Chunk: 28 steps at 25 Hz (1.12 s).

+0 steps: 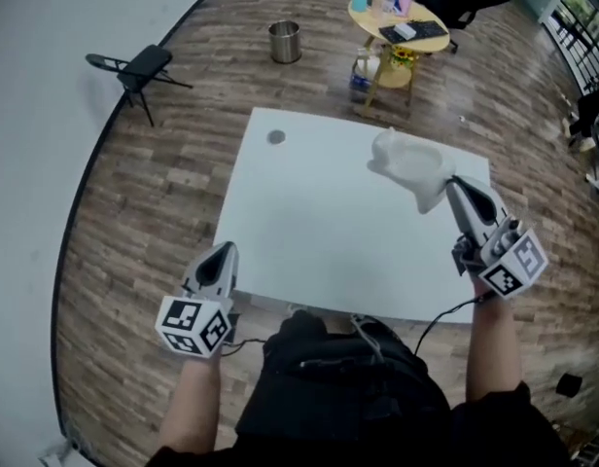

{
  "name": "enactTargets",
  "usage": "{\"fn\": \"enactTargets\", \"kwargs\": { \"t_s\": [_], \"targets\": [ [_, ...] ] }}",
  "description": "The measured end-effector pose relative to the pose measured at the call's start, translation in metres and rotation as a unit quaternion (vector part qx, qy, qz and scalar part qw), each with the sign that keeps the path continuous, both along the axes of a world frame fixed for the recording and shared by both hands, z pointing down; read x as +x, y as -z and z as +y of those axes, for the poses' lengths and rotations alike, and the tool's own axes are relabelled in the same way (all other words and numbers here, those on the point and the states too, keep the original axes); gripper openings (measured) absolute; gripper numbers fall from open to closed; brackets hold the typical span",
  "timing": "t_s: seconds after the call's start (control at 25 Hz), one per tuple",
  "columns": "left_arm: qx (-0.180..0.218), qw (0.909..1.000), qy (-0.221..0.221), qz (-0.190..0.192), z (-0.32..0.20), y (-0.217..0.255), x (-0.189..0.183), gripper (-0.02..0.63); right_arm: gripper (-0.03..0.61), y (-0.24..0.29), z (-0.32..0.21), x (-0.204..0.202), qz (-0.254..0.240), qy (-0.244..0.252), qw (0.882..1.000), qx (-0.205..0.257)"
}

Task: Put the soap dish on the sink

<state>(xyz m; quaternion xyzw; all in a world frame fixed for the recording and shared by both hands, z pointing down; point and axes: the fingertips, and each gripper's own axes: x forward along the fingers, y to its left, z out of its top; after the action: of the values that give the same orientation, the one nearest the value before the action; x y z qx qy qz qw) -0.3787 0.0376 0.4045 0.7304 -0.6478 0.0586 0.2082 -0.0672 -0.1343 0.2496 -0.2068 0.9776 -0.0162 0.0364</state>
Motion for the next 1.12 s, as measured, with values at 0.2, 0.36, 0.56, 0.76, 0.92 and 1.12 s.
{"fn": "enactTargets", "kwargs": {
  "t_s": [0.2,0.36,0.56,0.76,0.92,1.12],
  "targets": [
    [0.018,0.9969,-0.077,0.004,-0.037,0.005,0.009,-0.011,0.031,0.005,0.024,0.014,0.003,-0.061,0.998,0.001],
    [0.025,0.9907,-0.133,0.007,-0.065,0.01,0.032,-0.011,0.031,0.012,0.043,0.037,0.009,-0.109,0.994,0.002],
    [0.03,0.9841,-0.175,-0.003,-0.087,0.014,0.058,-0.011,0.031,0.02,0.062,0.061,0.018,-0.154,0.988,0.001],
    [0.066,0.9829,-0.171,-0.012,-0.109,0.027,0.065,-0.011,0.031,0.016,0.057,0.071,0.025,-0.177,0.984,-0.01],
    [0.064,0.9844,-0.163,-0.012,-0.118,0.026,0.068,-0.011,0.031,0.011,0.052,0.074,0.018,-0.174,0.984,-0.012],
    [0.073,0.9836,-0.163,-0.025,-0.119,0.031,0.075,-0.011,0.031,0.009,0.047,0.08,0.0,-0.159,0.987,-0.006]
  ]
}}
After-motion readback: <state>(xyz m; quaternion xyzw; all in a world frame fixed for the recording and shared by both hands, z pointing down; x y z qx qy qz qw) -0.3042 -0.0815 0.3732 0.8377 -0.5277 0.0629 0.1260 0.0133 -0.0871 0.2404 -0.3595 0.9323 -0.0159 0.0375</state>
